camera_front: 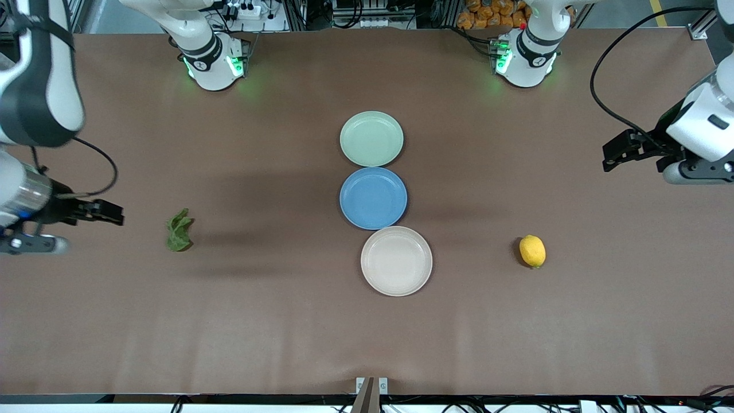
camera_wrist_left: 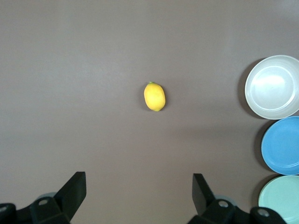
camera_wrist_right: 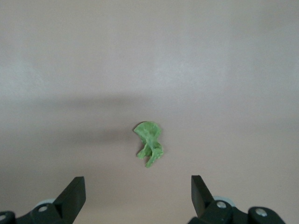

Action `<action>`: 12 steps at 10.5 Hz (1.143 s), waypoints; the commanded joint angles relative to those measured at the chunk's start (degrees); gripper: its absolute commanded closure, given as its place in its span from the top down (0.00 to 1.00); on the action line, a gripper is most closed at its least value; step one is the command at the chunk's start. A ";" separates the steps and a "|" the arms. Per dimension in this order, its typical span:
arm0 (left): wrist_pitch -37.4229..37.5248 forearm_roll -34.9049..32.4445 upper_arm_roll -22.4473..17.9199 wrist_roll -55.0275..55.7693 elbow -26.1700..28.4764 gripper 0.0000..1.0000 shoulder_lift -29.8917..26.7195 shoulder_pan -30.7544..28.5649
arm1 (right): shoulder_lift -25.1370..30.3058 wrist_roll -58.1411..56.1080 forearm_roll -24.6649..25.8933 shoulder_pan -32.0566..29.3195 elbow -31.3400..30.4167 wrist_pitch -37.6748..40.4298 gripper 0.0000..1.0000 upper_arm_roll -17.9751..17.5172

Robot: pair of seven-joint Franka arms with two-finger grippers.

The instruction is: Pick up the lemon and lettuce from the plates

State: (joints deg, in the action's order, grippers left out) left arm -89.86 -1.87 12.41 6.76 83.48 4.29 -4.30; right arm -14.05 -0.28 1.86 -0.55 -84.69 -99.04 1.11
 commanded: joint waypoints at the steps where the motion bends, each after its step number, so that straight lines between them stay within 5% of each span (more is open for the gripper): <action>1: 0.65 -0.49 -1.07 -1.13 0.28 1.00 -2.70 0.43 | 5.25 -0.60 -1.51 -0.68 -1.00 0.87 1.00 -0.40; 5: 1.44 -0.77 -1.07 -1.05 0.28 1.00 -3.06 -3.16 | 11.14 -0.69 -7.31 -2.00 -1.44 2.71 1.00 -0.23; 8: 1.44 -0.77 -1.07 -1.05 0.28 1.00 -2.70 -3.96 | 12.12 -0.25 -7.58 -2.79 -1.61 11.55 1.00 -0.40; 12: 1.44 -0.68 -3.34 -2.63 0.28 1.00 -2.97 -3.10 | 12.29 2.04 -6.70 -3.58 -5.38 11.77 1.00 -0.75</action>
State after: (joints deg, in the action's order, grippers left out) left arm -89.05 -2.05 10.10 5.31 83.59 2.00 -8.72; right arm -3.14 0.62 -4.17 -2.94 -87.20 -86.62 1.25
